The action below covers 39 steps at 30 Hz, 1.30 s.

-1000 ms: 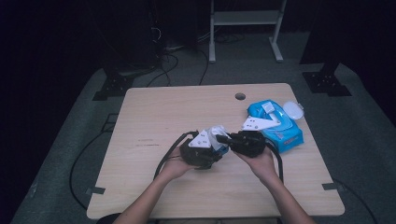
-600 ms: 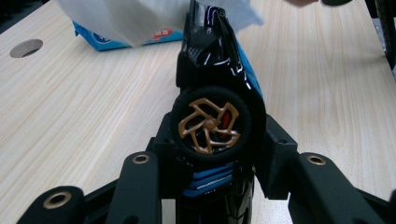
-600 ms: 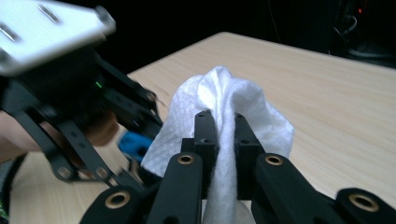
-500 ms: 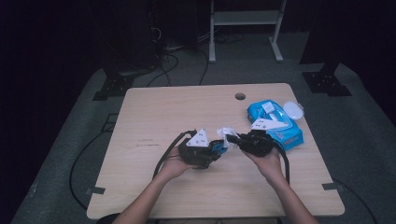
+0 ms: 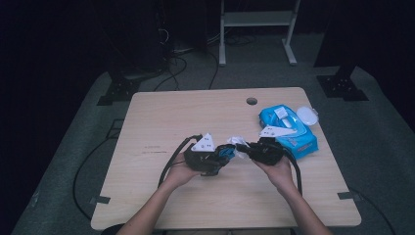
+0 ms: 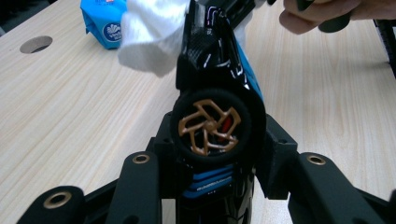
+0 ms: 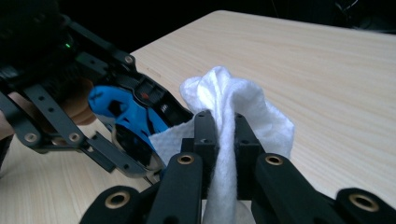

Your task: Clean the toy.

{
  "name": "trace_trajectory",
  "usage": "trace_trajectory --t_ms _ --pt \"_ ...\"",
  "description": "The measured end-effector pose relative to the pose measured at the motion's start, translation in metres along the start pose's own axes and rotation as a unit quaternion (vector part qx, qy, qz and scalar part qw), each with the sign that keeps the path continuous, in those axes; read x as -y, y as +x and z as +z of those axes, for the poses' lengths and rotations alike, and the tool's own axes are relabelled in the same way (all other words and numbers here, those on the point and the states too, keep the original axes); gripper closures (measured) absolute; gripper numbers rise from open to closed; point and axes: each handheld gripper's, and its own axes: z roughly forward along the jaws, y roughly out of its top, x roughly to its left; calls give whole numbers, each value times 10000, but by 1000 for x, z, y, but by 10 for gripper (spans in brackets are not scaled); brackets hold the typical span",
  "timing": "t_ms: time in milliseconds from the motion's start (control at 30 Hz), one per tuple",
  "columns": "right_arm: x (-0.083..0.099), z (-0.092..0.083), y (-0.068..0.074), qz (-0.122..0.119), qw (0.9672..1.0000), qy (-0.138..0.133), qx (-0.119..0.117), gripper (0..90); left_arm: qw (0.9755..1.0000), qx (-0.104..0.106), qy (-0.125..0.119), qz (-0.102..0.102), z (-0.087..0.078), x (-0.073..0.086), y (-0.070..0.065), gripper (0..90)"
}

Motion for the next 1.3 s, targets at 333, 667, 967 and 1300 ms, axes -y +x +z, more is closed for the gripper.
trace_trajectory --t_ms 333,667,967,1300 --pt "-16 -9 18 -240 9992 -290 -147 834 9999 65 121 8 9 0 -2 585" --pt "-22 -4 34 -456 9981 -311 -279 834 9999 59 142 18 10 -1 -3 585" --pt "-16 -8 21 -280 9990 -300 -197 834 9999 27 146 26 9 -2 -3 586" --pt "-11 -8 18 -250 9993 -246 -137 835 9997 43 222 33 12 -1 -3 586"
